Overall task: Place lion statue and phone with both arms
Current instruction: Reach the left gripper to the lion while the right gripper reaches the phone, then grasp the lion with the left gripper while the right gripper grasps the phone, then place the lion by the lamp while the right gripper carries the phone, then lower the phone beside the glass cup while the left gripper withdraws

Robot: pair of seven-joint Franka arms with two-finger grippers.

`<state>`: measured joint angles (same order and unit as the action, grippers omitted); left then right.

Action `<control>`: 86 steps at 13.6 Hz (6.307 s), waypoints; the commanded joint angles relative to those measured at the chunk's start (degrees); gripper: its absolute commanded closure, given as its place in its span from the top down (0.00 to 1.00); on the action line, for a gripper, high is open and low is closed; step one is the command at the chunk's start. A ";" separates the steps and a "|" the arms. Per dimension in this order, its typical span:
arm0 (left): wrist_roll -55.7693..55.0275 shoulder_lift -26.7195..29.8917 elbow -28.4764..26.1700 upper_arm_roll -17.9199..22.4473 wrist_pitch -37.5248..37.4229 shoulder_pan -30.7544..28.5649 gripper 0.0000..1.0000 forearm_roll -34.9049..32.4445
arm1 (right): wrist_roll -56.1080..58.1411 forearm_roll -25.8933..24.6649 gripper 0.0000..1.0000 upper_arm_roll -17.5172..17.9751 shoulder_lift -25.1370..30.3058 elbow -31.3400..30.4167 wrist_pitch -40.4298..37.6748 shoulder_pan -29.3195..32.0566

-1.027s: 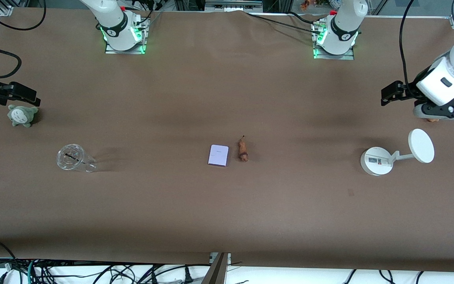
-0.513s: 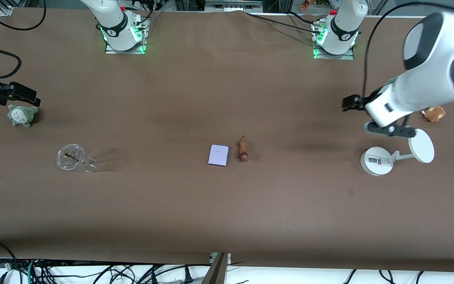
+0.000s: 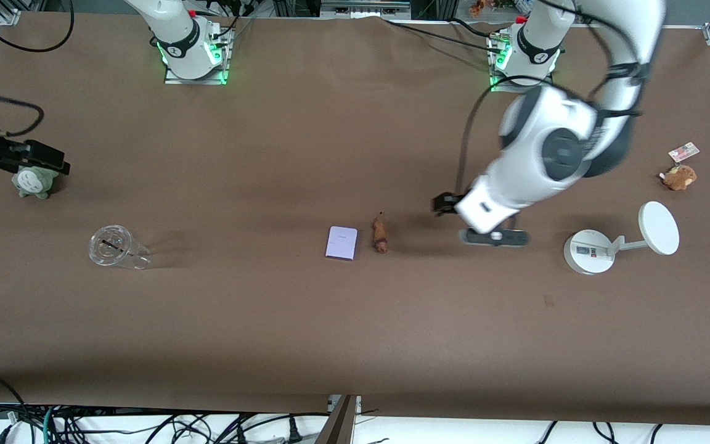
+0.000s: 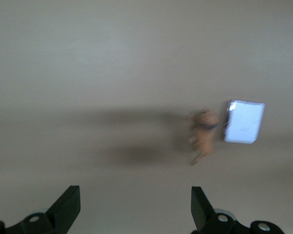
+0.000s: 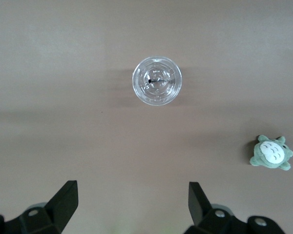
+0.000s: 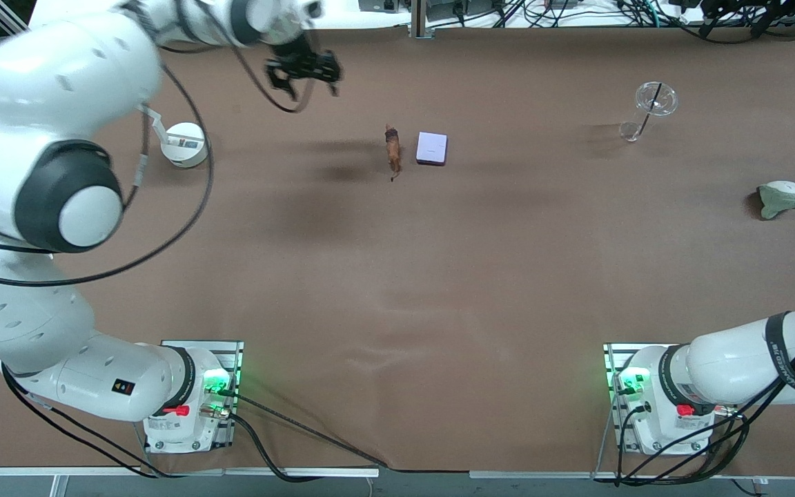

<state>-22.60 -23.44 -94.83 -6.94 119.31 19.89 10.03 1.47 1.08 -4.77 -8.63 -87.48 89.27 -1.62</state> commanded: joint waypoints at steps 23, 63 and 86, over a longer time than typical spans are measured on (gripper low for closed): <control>-18.80 -5.06 0.96 2.28 1.59 10.53 0.00 -17.41 | -31.94 2.34 1.00 0.73 -28.01 1.61 36.30 -23.59; 22.60 -3.82 -3.89 1.58 -2.66 -23.23 1.00 -11.79 | -53.60 -1.87 0.41 -0.41 -44.46 11.72 47.40 -41.62; 23.74 20.89 4.12 0.61 -27.64 -24.37 1.00 -14.16 | -9.21 4.11 0.41 -1.30 -30.48 -9.10 38.95 -12.61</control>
<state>-0.50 -5.98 -85.66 -5.99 89.38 -3.64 -4.00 -8.98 4.21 -6.70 -42.55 -90.86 125.03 -14.74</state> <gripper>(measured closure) 0.000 0.163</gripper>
